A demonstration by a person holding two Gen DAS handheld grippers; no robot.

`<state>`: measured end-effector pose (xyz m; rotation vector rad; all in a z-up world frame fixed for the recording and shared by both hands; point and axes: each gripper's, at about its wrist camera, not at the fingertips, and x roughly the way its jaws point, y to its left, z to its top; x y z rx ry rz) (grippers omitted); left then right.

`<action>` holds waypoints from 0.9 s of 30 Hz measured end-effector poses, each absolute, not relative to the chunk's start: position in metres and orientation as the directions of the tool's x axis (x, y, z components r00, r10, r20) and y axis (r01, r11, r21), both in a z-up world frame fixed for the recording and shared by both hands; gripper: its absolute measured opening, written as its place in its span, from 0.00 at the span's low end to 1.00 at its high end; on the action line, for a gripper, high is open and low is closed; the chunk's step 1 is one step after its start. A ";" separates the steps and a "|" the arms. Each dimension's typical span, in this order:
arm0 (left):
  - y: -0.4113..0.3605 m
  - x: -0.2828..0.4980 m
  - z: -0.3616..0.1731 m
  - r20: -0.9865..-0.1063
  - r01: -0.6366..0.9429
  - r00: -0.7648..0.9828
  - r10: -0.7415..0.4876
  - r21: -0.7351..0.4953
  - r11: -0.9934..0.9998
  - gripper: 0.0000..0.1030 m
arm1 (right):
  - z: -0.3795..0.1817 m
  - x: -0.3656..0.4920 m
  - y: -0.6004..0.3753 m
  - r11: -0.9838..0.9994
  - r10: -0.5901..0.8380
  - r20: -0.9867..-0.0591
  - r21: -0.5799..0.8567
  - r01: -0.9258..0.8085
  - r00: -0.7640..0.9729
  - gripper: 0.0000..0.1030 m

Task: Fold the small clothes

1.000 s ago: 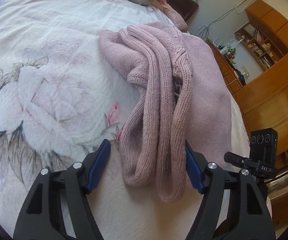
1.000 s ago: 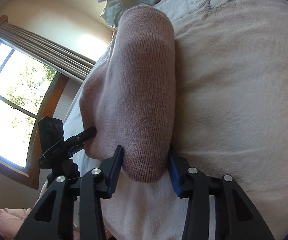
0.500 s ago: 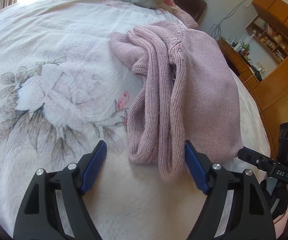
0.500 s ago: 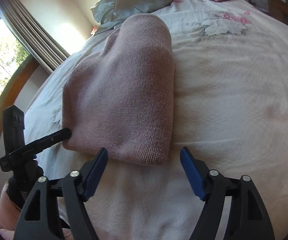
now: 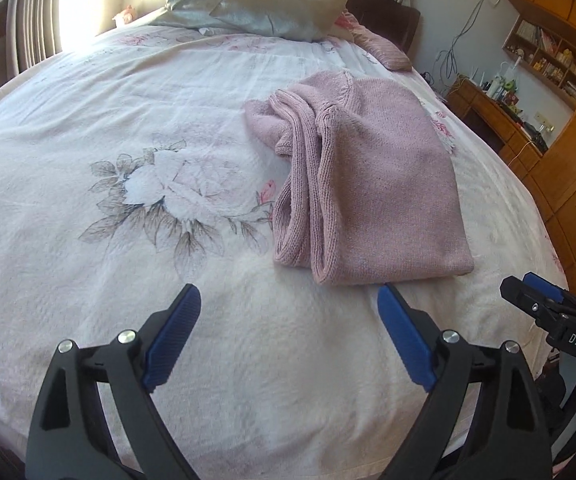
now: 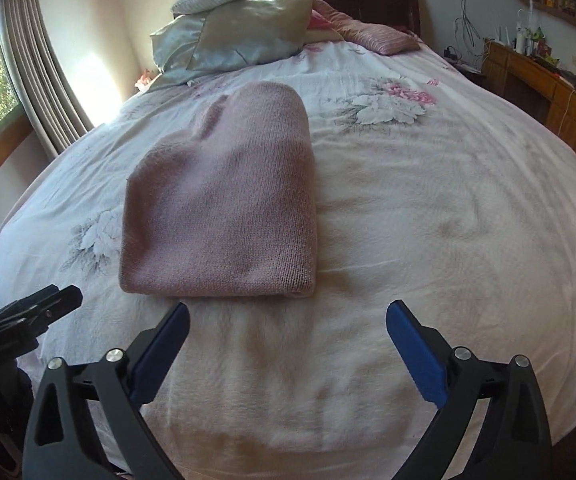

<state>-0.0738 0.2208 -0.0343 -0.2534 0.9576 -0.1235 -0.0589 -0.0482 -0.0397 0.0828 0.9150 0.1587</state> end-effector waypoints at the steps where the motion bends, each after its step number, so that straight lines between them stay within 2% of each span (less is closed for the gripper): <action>1: 0.220 -0.075 -0.031 -0.793 -0.010 0.573 -0.206 -0.258 0.966 0.87 | -0.035 -0.062 -0.048 0.986 0.168 -0.775 0.136 -0.100 0.609 0.96; 10: 0.214 -0.103 -0.003 -0.777 -0.017 0.610 -0.155 -0.208 0.978 0.90 | -0.003 -0.091 -0.029 0.993 0.112 -0.748 0.062 -0.100 0.654 0.96; 27: 0.203 -0.136 0.025 -0.755 -0.008 0.648 -0.104 -0.143 0.990 0.90 | 0.009 -0.117 -0.017 0.994 0.093 -0.753 0.034 -0.103 0.651 0.96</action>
